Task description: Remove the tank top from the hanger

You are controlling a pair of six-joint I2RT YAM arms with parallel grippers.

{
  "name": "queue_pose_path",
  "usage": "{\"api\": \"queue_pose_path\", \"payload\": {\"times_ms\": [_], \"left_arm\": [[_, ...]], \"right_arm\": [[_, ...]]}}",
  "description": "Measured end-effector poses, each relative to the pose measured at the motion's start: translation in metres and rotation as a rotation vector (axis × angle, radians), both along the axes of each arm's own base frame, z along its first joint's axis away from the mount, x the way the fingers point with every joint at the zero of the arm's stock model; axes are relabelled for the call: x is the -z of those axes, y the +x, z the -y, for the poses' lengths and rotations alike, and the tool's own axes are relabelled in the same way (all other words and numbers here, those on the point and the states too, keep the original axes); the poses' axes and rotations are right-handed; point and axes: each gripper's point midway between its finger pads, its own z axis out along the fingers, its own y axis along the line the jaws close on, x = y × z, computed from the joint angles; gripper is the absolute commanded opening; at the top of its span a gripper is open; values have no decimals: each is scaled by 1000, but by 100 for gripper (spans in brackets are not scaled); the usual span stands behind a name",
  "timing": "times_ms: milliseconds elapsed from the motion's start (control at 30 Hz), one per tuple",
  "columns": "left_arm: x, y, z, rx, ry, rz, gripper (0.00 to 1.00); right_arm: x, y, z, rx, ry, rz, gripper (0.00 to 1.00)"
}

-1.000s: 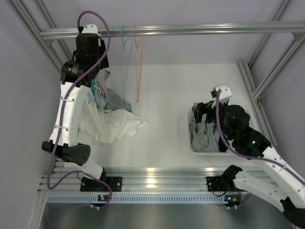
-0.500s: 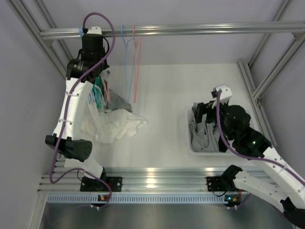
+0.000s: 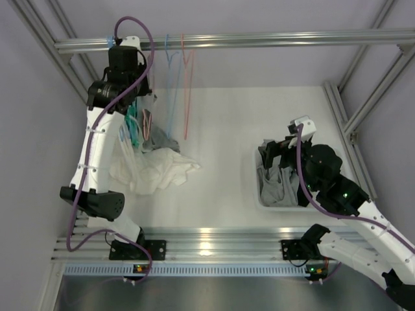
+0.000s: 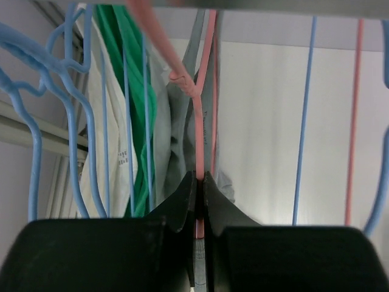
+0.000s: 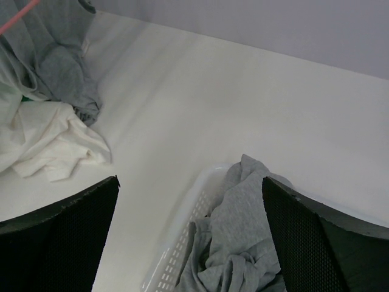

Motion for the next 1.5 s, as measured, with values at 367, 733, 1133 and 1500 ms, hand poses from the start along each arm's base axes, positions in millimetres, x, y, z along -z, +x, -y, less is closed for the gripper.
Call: {"api": "queue_pose_path", "payload": {"times_ms": [367,733,1133,1500], "left_arm": [[-58,-68,6,111,-120,182,0],[-28,-66,8,115,-113,134,0],[-38,-53,14,124,-145,231,0],[-51,-61,27,199,-197,331,0]], "right_arm": [[-9,-5,-13,-67,52,14,99],[-20,-4,-22,-100,98,41,99],[-21,-5,-24,-110,106,49,99],[-12,-5,-26,-118,95,33,99]]}}
